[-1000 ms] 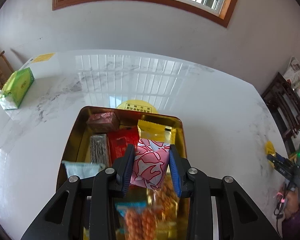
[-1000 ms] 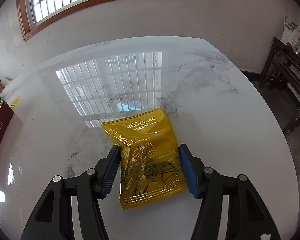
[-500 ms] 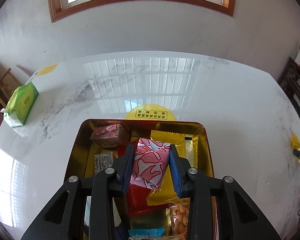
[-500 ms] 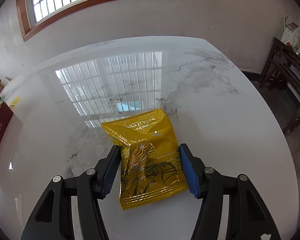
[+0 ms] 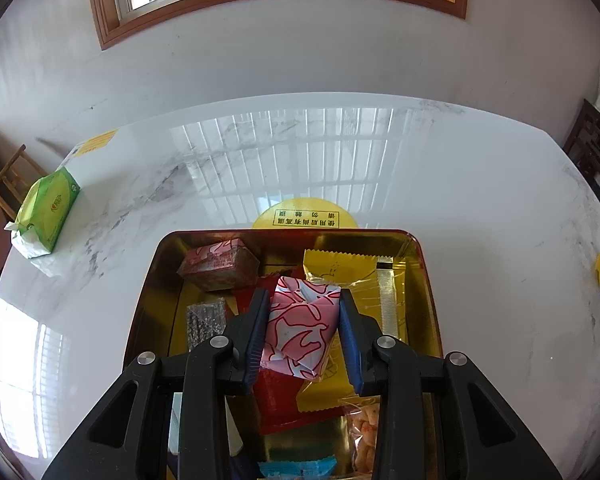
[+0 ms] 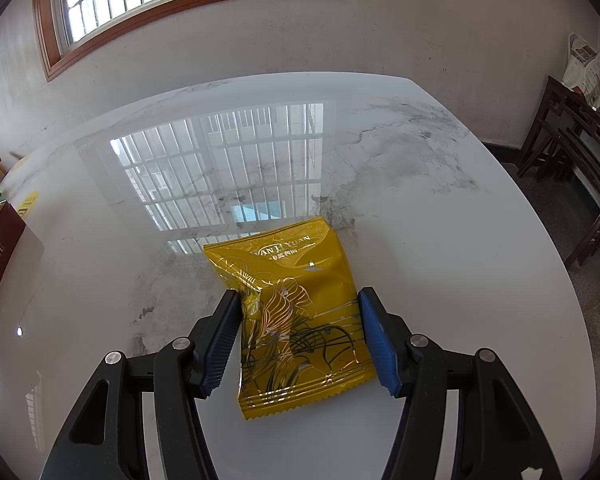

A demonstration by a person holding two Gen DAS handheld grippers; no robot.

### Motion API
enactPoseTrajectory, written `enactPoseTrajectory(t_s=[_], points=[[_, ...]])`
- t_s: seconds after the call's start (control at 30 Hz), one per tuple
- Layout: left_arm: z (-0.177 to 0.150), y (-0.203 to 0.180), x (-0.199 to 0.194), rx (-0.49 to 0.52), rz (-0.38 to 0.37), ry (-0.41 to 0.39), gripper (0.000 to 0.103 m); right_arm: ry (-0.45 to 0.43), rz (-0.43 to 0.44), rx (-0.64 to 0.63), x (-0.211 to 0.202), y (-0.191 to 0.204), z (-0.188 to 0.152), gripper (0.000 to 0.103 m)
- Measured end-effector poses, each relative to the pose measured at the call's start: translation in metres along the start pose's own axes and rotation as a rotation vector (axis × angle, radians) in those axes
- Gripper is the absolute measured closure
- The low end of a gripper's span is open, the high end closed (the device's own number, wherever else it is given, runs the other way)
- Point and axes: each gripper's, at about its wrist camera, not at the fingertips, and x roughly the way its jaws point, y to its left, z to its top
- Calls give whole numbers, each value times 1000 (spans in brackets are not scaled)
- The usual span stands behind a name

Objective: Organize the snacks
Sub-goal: 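Lower the pink candy into the tin, open the left gripper while the right holds the yellow packet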

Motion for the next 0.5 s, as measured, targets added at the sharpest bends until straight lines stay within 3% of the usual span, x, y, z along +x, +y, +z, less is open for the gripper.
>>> enactPoseTrajectory(t_s=[0.5], points=[[-1,1,-2,-9,22,-14,67,0,-1,-1,0,0,0,45]])
